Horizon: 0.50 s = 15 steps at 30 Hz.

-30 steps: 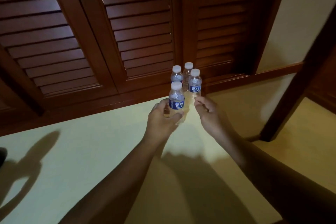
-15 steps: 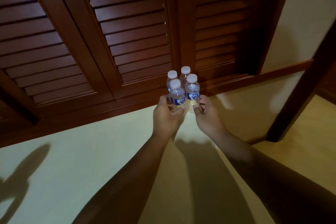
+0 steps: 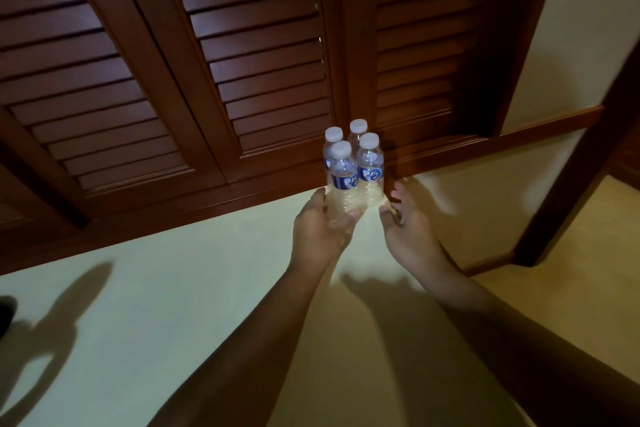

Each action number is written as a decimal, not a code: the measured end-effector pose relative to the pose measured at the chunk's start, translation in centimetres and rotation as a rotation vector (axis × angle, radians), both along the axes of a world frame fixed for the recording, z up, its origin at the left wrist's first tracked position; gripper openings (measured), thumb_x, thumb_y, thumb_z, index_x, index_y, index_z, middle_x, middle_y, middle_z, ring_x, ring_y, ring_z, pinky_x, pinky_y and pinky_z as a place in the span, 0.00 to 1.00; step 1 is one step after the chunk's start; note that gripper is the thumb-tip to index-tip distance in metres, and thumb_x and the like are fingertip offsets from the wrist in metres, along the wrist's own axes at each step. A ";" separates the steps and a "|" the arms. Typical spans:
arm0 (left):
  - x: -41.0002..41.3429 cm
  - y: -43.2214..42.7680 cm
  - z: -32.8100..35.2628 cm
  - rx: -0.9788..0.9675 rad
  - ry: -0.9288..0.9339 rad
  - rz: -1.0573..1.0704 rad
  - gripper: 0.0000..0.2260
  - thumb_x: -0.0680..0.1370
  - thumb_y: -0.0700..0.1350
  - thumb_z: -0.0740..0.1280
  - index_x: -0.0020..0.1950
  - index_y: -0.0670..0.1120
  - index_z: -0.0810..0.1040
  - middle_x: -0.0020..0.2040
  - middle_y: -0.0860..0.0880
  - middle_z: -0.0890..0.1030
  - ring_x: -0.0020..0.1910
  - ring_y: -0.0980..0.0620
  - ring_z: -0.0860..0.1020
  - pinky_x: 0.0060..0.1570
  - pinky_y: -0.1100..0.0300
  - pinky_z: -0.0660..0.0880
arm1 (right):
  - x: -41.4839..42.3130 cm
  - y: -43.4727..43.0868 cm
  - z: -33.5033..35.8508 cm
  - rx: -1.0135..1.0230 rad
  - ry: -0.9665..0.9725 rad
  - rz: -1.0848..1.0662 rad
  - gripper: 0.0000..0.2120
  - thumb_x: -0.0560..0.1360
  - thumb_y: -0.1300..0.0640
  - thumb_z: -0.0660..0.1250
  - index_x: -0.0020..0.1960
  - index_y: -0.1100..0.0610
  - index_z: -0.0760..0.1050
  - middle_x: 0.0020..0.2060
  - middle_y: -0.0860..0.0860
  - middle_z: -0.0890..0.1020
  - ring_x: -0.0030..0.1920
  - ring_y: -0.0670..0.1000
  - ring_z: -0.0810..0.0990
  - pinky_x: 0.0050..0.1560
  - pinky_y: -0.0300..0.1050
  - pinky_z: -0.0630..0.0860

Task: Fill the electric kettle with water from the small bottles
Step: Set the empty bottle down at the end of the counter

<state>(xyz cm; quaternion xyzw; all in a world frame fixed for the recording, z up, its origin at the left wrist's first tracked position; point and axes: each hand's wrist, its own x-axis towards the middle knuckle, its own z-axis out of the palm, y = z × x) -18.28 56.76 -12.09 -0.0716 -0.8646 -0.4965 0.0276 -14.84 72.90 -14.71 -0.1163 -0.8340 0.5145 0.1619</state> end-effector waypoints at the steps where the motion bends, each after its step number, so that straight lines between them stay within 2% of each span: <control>1: 0.8 -0.6 0.1 0.000 -0.002 -0.009 0.20 0.78 0.54 0.76 0.68 0.54 0.75 0.56 0.60 0.82 0.53 0.60 0.83 0.48 0.73 0.73 | 1.1 -0.4 0.1 0.023 0.029 -0.007 0.28 0.83 0.53 0.63 0.80 0.54 0.59 0.74 0.52 0.70 0.71 0.50 0.72 0.71 0.51 0.71; 3: 3.1 -2.0 0.3 -0.002 -0.005 -0.012 0.22 0.82 0.53 0.71 0.75 0.52 0.74 0.64 0.59 0.80 0.59 0.60 0.81 0.54 0.75 0.72 | 3.2 -1.7 0.3 0.061 0.081 0.001 0.26 0.82 0.54 0.63 0.79 0.54 0.61 0.74 0.51 0.70 0.72 0.50 0.70 0.72 0.52 0.70; 5: 5.5 -4.3 0.4 -0.052 0.047 -0.014 0.25 0.84 0.54 0.67 0.81 0.52 0.69 0.74 0.56 0.76 0.71 0.57 0.76 0.65 0.70 0.69 | 5.4 -3.8 0.4 0.129 0.142 0.064 0.25 0.82 0.55 0.63 0.78 0.53 0.63 0.73 0.49 0.71 0.73 0.49 0.69 0.73 0.46 0.67; 8: 9.5 -8.8 0.6 -0.194 0.182 -0.067 0.23 0.87 0.55 0.62 0.83 0.56 0.66 0.78 0.62 0.70 0.73 0.69 0.66 0.68 0.79 0.58 | 8.5 -8.0 0.8 0.217 0.213 0.246 0.24 0.83 0.52 0.62 0.78 0.50 0.64 0.72 0.43 0.70 0.72 0.36 0.64 0.69 0.26 0.56; 9: 10.9 -10.4 0.6 -0.227 0.205 -0.084 0.23 0.87 0.54 0.61 0.83 0.57 0.64 0.78 0.64 0.67 0.72 0.73 0.64 0.68 0.81 0.56 | 9.3 -9.5 0.7 0.236 0.226 0.315 0.24 0.83 0.51 0.61 0.78 0.50 0.64 0.72 0.42 0.70 0.71 0.31 0.62 0.67 0.22 0.53; 10: 12.2 -12.0 0.6 -0.248 0.220 -0.093 0.22 0.88 0.53 0.60 0.82 0.60 0.63 0.77 0.67 0.65 0.73 0.76 0.62 0.69 0.80 0.56 | 10.0 -11.0 0.7 0.238 0.227 0.386 0.24 0.84 0.50 0.61 0.78 0.50 0.63 0.72 0.41 0.69 0.71 0.28 0.59 0.67 0.21 0.51; 12: 14.9 -15.2 0.4 -0.259 0.230 -0.064 0.21 0.88 0.52 0.59 0.80 0.62 0.60 0.76 0.72 0.62 0.73 0.80 0.60 0.71 0.79 0.56 | 11.2 -13.8 0.4 0.228 0.214 0.504 0.24 0.84 0.48 0.59 0.79 0.48 0.61 0.75 0.40 0.67 0.72 0.29 0.58 0.69 0.23 0.52; 15: 18.8 -20.2 -0.2 -0.253 0.194 0.068 0.21 0.88 0.52 0.59 0.82 0.61 0.61 0.76 0.71 0.63 0.75 0.77 0.60 0.74 0.75 0.57 | 12.6 -18.2 0.2 0.232 0.217 0.649 0.25 0.84 0.48 0.58 0.80 0.47 0.59 0.76 0.41 0.66 0.75 0.34 0.60 0.71 0.27 0.55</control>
